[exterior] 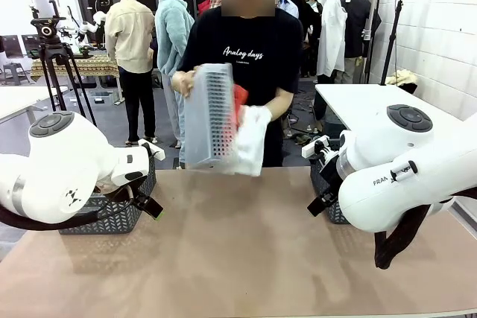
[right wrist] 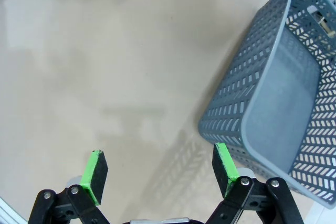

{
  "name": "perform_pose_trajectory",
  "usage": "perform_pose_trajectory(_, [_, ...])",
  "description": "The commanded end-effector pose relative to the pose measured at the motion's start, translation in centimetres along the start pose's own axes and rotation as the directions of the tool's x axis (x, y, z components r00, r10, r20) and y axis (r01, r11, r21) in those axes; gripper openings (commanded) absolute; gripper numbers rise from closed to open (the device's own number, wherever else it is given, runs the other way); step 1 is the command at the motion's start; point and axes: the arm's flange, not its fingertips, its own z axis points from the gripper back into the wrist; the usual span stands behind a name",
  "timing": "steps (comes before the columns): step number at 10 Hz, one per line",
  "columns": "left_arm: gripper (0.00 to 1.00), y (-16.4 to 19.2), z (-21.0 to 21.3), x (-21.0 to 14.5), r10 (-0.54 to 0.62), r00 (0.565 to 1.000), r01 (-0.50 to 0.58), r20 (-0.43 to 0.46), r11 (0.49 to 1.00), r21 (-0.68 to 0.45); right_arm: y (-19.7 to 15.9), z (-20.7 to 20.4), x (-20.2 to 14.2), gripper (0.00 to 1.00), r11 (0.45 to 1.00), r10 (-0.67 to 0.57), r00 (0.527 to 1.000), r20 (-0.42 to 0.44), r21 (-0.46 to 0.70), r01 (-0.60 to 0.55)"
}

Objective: Sort the tops and bottoms.
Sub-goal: Lift clothes from the center of the table with your left hand.

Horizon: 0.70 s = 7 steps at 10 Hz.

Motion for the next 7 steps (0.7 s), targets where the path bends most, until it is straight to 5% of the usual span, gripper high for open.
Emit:
perform_pose_trajectory(1, [1.0, 0.17, 0.0, -0.05, 0.004, 1.0, -0.004, 0.0, 1.0, 0.0, -0.01, 0.0, 0.0, 1.0, 1.0, -0.002, 1.0, 0.001, 0.0, 0.002])
perform_pose_trajectory(7, [1.0, 0.17, 0.0, -0.05, 0.004, 1.0, -0.004, 0.0, 1.0, 0.0, -0.01, 0.0, 0.0, 1.0, 1.0, -0.002, 1.0, 0.001, 0.0, 0.002])
